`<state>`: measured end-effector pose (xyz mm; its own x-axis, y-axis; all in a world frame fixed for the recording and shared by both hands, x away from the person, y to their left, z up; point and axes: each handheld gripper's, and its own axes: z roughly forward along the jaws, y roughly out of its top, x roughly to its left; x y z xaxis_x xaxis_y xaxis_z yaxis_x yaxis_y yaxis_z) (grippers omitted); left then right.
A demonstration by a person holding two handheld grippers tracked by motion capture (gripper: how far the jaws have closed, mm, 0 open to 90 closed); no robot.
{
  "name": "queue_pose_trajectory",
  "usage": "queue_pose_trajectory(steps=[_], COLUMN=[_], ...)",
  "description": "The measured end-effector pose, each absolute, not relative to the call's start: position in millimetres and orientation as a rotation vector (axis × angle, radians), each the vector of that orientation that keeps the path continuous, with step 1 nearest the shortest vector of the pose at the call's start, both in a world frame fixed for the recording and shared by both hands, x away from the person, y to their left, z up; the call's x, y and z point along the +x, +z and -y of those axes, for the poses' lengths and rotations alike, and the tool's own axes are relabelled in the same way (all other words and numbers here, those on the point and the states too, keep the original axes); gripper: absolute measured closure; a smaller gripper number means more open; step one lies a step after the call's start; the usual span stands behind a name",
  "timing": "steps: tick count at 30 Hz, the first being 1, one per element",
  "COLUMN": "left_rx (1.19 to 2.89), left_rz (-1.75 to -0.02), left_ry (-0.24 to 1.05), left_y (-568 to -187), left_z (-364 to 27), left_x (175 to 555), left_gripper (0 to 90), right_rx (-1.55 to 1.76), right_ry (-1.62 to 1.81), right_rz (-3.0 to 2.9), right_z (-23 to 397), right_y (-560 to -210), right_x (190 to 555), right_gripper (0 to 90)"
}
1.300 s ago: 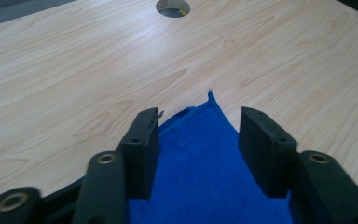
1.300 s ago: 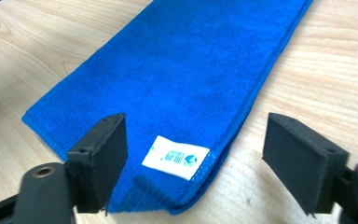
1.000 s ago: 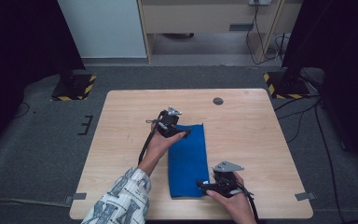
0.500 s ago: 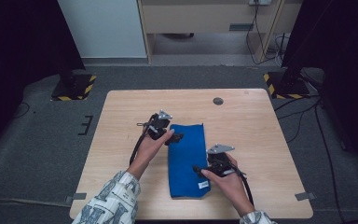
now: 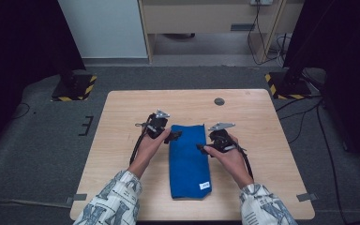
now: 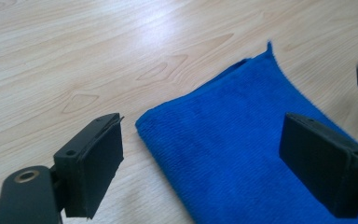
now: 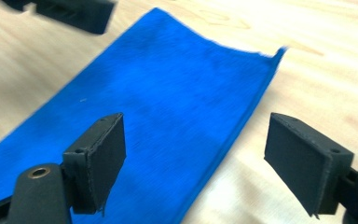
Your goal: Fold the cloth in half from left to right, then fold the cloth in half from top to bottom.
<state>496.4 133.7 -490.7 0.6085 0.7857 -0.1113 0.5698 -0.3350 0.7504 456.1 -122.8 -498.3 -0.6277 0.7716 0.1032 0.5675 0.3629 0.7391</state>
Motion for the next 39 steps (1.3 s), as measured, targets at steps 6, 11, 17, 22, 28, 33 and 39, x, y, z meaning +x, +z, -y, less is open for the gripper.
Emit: queue_pose_trajectory(steps=[6,11,17,22,28,33,39], left_rx=[2.052,2.05,2.057,2.051,2.058,2.067,2.101], left_rz=[-1.099,-1.11,-1.124,-1.119,-1.113,-1.127,-1.163], left_ry=[0.323,0.31,0.324,0.33,0.342,0.34,0.335], left_y=[-497,-500,-501,-499,-500,-505,-511], left_z=[-139,-142,-143,-144,-144,-144,-146], left_x=[501,503,504,505,510,512,515], left_gripper=[12.6,12.6,12.5,13.6,16.9,20.9,26.6], right_rx=[1.177,1.182,1.199,1.191,1.202,1.218,1.208], right_ry=[1.065,1.094,1.088,1.08,1.058,1.047,1.031], right_rz=[-2.392,-2.385,-2.368,-2.388,-2.412,-2.417,-2.434], right_z=[120,121,120,112,107,103,98], right_y=[-498,-496,-495,-495,-503,-508,-515], right_x=[482,491,503,510,519,524,526], right_gripper=[21.5,22.3,24.9,25.4,27.2,29.5,31.7])
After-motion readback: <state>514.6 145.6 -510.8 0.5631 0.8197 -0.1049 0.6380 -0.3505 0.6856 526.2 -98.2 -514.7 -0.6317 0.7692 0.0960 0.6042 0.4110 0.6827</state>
